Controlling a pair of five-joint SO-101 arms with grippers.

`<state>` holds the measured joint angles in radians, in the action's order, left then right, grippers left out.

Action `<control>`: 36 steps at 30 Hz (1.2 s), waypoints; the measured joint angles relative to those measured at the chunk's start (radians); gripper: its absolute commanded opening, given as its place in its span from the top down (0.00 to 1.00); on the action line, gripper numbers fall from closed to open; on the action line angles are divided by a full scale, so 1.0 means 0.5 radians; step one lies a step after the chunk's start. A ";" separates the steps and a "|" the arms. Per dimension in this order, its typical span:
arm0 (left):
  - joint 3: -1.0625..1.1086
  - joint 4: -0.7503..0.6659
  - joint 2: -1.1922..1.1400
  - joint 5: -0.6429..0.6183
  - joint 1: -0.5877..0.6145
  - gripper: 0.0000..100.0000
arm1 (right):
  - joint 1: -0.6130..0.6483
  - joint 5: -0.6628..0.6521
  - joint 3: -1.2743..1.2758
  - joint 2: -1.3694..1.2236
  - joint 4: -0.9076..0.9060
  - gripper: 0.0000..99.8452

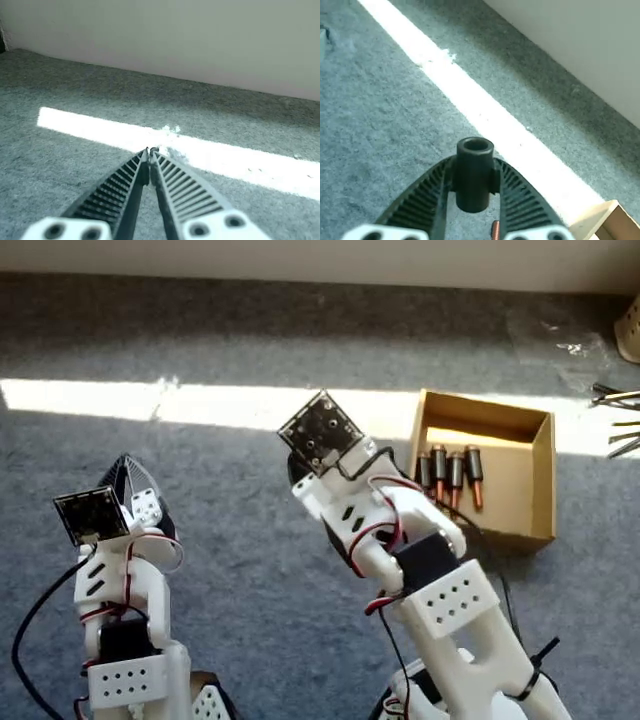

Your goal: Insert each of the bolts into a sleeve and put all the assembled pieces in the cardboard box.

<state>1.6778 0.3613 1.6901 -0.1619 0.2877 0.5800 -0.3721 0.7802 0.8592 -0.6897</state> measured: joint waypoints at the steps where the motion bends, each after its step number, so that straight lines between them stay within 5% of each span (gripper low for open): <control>1: 0.000 0.000 0.000 0.000 -0.009 0.98 | 0.000 0.006 0.031 0.040 0.000 1.00; 10: 0.000 0.000 0.000 0.009 -0.080 0.99 | -0.279 0.298 0.301 0.466 0.000 1.00; 19: 0.000 0.000 0.000 0.347 -0.362 0.99 | -0.390 0.470 0.626 0.813 0.000 1.00; 36: 0.000 0.012 0.000 0.356 -0.417 0.99 | -0.552 0.485 1.080 1.571 -0.172 1.00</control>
<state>1.6778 0.3675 1.6901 0.0161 0.0790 0.3038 -0.1297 1.3203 1.6448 -0.7756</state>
